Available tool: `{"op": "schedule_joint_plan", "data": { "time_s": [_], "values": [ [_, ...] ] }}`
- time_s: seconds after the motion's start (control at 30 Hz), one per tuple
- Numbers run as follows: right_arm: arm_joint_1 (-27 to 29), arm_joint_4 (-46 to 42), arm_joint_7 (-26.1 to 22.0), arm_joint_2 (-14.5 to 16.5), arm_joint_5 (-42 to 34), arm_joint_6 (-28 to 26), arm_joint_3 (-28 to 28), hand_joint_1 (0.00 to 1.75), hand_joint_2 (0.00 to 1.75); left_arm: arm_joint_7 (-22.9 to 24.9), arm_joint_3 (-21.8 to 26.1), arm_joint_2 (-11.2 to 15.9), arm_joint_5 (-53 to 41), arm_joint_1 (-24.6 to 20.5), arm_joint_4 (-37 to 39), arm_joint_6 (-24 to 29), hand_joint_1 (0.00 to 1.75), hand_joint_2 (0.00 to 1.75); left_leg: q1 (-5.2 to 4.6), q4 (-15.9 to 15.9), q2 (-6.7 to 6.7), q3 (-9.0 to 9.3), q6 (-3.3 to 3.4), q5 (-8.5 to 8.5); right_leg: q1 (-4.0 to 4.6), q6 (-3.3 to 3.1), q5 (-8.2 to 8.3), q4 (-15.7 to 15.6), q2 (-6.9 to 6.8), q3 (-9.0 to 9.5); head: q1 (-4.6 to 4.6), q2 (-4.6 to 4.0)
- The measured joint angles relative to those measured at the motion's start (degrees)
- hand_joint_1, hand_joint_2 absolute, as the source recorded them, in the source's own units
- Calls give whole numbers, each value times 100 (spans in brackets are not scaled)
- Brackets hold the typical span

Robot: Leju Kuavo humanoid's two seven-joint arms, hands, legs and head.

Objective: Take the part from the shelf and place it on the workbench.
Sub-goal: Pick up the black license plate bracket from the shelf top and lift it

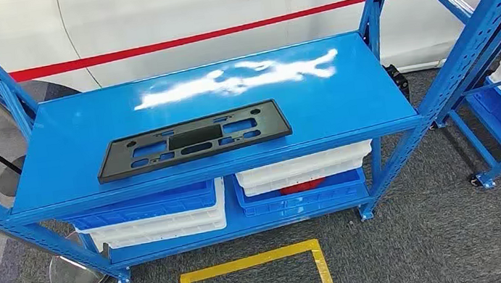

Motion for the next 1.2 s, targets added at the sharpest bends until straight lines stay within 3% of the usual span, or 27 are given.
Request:
{"op": "schedule_joint_plan", "data": {
  "time_s": [0.17, 0.3, 0.33, 0.47, 0.73, 1.2],
  "values": [
    [-71, 82, 31, 0, -455, -198, 359, 0, 175, -141, 508, -65, -328, -78, 23, 138, 0, 175, 0, 0, 0, 0, 0, 0, 0, 1, 0, 0, 0, 1, 0, 0],
    [-137, 165, 19, 0, -918, -406, 720, 0, 0, -292, 1018, -133, -649, -154, 58, 298, 0, 0, 0, 1, 0, 0, 1, 0, -1, 1, 1, -3, 1, 1, 0, 0],
    [-154, 186, 5, 0, -1027, -454, 808, 0, 0, -328, 1144, -153, -723, -174, 68, 339, 0, 0, 0, 1, 0, 0, 1, 0, -1, 1, 1, -4, 1, 1, 0, 0],
    [-220, 267, -174, -1, -1453, -627, 1164, 0, 175, -477, 1657, -233, -977, -259, 119, 515, 0, 0, 0, 1, 0, 0, 1, 0, 0, 1, 1, -5, 1, 1, 0, 0],
    [-229, -6, -933, 2, -1559, -923, 1272, 0, 175, -870, 2729, -446, -1388, -432, 240, 862, 0, 0, 0, 0, -2, -1, 1, 0, -1, 7, 4, -8, 3, 5, 0, 0],
    [-204, -2385, -1639, 31, -340, -1048, 1034, 0, 175, -1326, 3743, -633, -1867, -575, 380, 1005, 0, 0, 0, 2, -2, 11, 9, 5, -1, 18, 11, -11, 4, 9, 0, 0]
  ]
}}
